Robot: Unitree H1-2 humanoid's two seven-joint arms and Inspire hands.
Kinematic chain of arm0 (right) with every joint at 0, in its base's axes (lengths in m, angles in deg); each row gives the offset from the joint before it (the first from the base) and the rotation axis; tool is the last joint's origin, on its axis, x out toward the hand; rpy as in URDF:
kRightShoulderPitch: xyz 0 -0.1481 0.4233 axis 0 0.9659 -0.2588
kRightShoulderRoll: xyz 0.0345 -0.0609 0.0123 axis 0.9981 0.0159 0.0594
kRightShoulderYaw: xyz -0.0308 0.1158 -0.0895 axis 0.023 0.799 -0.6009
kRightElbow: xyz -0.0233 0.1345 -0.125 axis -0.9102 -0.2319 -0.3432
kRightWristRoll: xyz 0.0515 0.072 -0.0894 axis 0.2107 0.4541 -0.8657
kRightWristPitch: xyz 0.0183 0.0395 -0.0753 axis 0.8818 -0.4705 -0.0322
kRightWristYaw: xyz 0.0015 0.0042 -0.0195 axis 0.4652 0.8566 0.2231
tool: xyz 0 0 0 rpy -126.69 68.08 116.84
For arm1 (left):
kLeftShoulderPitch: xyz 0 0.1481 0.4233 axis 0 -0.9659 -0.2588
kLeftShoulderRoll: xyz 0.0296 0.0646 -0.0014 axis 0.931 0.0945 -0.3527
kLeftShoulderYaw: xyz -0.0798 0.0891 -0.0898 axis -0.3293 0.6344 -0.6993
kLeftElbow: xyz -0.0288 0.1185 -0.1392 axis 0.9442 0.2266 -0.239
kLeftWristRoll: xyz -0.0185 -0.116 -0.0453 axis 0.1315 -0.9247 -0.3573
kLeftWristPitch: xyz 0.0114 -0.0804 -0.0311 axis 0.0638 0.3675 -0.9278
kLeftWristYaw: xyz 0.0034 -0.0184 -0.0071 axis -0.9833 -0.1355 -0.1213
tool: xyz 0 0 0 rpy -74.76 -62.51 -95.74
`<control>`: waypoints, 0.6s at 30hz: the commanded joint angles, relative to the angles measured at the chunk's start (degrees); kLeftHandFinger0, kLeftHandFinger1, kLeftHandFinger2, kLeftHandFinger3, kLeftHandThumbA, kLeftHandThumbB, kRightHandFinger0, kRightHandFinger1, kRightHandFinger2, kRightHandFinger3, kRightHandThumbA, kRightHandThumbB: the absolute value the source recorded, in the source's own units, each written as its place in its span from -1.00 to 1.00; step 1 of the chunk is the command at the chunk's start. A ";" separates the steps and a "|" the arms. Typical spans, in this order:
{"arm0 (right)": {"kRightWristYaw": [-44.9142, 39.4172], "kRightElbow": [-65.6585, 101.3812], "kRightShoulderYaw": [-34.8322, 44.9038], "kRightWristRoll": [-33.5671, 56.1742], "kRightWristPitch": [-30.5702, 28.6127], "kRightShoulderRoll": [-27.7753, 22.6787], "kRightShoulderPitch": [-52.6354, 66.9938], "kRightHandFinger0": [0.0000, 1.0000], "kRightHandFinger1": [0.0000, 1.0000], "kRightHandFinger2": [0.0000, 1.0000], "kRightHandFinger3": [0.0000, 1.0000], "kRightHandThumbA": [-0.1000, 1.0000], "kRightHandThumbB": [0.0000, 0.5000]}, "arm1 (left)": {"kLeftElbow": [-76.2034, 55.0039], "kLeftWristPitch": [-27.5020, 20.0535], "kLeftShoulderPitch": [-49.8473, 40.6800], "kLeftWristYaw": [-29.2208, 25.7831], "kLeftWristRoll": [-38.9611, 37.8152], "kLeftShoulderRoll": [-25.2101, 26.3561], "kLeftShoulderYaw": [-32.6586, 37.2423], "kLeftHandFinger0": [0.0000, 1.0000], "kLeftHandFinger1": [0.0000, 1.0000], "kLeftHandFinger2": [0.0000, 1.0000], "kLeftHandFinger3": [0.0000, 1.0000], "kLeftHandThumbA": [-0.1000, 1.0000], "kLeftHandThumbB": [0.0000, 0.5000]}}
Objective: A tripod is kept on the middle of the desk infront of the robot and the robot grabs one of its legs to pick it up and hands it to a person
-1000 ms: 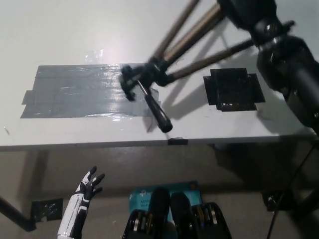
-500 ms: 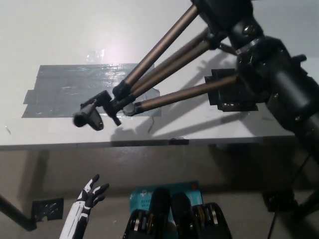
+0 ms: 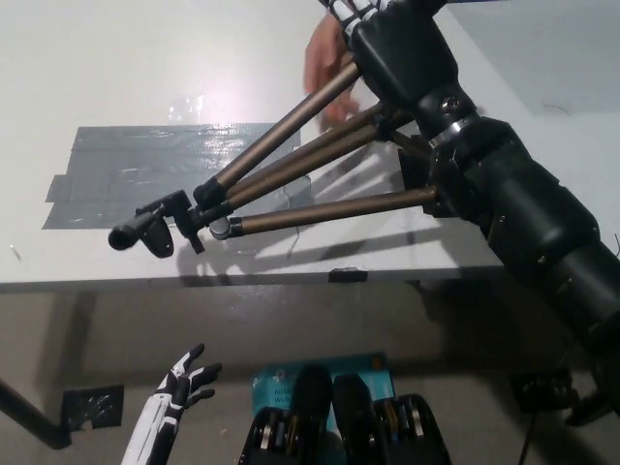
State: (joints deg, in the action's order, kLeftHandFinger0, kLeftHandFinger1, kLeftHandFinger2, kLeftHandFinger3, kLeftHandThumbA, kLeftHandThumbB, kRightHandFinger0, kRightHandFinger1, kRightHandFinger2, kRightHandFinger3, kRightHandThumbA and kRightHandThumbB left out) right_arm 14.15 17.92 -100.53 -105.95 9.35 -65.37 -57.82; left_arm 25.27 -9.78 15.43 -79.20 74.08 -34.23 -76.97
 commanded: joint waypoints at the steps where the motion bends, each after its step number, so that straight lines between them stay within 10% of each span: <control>1: 0.20 0.42 2.81 2.64 1.58 0.05 -4.20 -0.92 -0.05 0.86 0.76 -1.00 -0.22 | -2.08 -0.20 -0.53 0.17 0.52 0.67 0.32 0.65 0.67 0.59 0.89 1.00 -0.81; 12: 2.09 0.39 5.34 2.99 1.08 -0.04 -4.80 -1.00 -0.39 0.52 0.52 -1.00 -0.13 | -2.78 0.33 -0.55 0.56 0.35 1.12 0.46 0.61 0.59 0.58 0.88 0.97 -0.78; 18: 1.52 2.12 6.00 1.99 1.44 -0.68 -5.16 -1.00 -0.89 -0.08 0.09 -1.00 -0.09 | -2.93 1.00 -0.50 0.70 0.60 1.19 0.85 0.64 0.60 0.59 0.90 0.95 -0.76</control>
State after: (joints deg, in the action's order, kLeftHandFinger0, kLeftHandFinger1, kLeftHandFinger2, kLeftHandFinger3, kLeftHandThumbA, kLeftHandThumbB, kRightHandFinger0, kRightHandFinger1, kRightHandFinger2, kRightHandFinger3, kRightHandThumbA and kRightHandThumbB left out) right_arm 13.61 16.57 -96.24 -105.54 9.95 -65.40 -58.04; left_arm 24.18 -9.28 15.38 -79.17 74.54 -33.64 -76.64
